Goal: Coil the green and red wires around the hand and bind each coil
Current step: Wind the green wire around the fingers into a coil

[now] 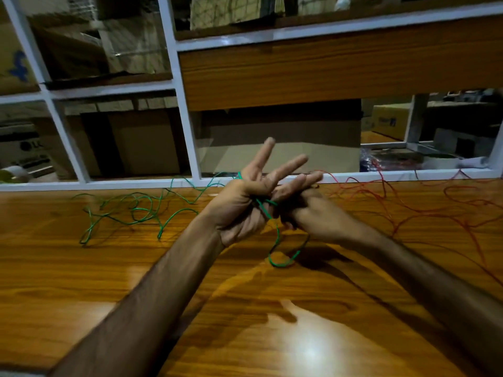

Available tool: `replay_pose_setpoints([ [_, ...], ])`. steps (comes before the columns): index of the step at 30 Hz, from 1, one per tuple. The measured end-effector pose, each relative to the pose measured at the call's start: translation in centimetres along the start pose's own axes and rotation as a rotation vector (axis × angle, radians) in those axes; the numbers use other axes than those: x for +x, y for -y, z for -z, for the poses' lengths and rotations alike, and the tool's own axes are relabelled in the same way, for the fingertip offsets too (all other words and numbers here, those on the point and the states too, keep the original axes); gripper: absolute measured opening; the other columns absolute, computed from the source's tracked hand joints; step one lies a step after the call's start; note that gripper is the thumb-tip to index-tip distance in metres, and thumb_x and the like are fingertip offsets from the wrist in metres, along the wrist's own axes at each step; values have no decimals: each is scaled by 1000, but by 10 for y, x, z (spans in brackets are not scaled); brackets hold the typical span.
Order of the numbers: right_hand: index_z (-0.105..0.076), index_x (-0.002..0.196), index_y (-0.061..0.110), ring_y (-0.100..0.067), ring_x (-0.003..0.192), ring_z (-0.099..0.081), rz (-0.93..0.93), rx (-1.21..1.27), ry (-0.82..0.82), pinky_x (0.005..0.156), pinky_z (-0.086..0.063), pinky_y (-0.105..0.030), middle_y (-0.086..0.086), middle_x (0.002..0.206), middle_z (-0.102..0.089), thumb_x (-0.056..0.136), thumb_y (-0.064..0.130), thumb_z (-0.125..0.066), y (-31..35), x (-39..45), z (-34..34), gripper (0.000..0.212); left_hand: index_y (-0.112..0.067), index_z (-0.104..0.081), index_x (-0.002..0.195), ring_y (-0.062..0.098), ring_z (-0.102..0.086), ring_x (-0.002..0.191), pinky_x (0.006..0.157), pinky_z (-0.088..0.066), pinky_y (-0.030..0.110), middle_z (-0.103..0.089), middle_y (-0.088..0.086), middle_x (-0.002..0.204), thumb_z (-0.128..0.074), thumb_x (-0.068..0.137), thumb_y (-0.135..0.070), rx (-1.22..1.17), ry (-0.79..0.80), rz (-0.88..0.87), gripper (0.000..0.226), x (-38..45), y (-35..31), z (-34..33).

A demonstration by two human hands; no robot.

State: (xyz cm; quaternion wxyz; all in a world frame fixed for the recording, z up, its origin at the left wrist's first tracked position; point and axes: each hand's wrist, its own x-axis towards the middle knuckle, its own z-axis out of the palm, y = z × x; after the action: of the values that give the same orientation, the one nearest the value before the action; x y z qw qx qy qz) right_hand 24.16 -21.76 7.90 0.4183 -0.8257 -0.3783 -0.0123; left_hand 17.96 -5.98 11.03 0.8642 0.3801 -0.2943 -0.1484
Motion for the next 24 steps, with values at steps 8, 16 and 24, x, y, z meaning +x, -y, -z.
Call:
replay_pose_setpoints([
  [8,-64,85,22,-5,57,-51,71,-138,178,56,-43,-33,5,65,-57,107,30,-50,11,-9,-10,27,-33,-12,167,27,-54,132,107,-50,31,-38,15,164,-38,111,-3,583,-575,-359,69,11,-10,28],
  [16,-73,90,26,3,59,-58,129,-171,147,56,-44,-16,22,65,-65,101,32,-61,28,-12,7,18,-48,-2,164,24,-48,146,117,-44,28,-40,11,165,-33,112,-44,1101,-500,-95,61,-1,-3,48],
  [24,-78,93,18,-9,64,-67,239,-42,-4,60,-52,-23,3,69,-71,95,27,-69,27,-7,39,12,-24,-57,141,23,-73,117,102,-57,34,-73,13,132,-12,106,-63,930,-357,326,70,-6,4,28],
])
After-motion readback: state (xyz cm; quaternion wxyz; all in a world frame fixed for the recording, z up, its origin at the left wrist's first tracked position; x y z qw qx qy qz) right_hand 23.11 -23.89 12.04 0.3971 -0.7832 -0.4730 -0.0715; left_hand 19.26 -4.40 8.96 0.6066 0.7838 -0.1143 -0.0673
